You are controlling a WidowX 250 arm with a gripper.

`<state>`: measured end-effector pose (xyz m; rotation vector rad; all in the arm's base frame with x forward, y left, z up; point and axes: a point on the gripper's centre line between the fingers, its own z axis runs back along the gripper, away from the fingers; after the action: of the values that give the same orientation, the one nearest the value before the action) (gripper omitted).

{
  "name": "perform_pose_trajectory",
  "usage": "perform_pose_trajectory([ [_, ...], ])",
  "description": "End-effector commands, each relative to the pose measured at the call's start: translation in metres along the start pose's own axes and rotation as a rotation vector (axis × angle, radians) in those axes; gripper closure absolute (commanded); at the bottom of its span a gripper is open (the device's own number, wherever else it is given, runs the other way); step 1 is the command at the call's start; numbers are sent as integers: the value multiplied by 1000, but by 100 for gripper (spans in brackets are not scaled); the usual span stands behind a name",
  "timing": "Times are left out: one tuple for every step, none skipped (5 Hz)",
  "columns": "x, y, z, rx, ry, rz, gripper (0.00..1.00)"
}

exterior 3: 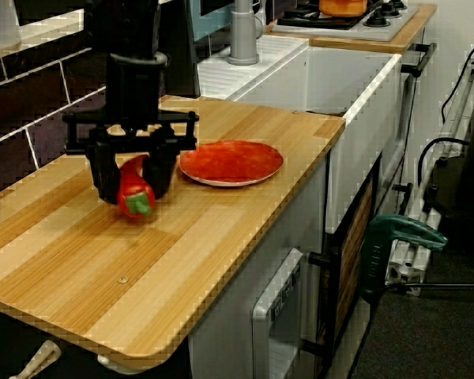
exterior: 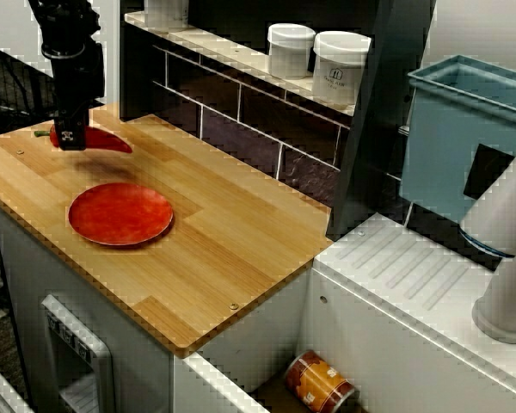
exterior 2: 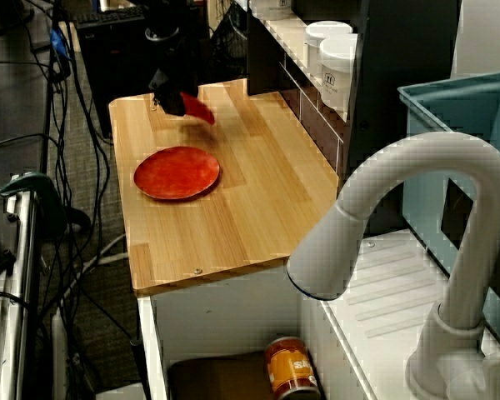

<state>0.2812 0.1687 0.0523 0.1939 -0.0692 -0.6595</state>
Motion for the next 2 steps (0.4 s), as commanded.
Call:
perform_pose_trajectory([
  [-28, -2, 22, -10, -20, 21, 0],
  [-30, 0, 27, -27, -29, 33, 0],
])
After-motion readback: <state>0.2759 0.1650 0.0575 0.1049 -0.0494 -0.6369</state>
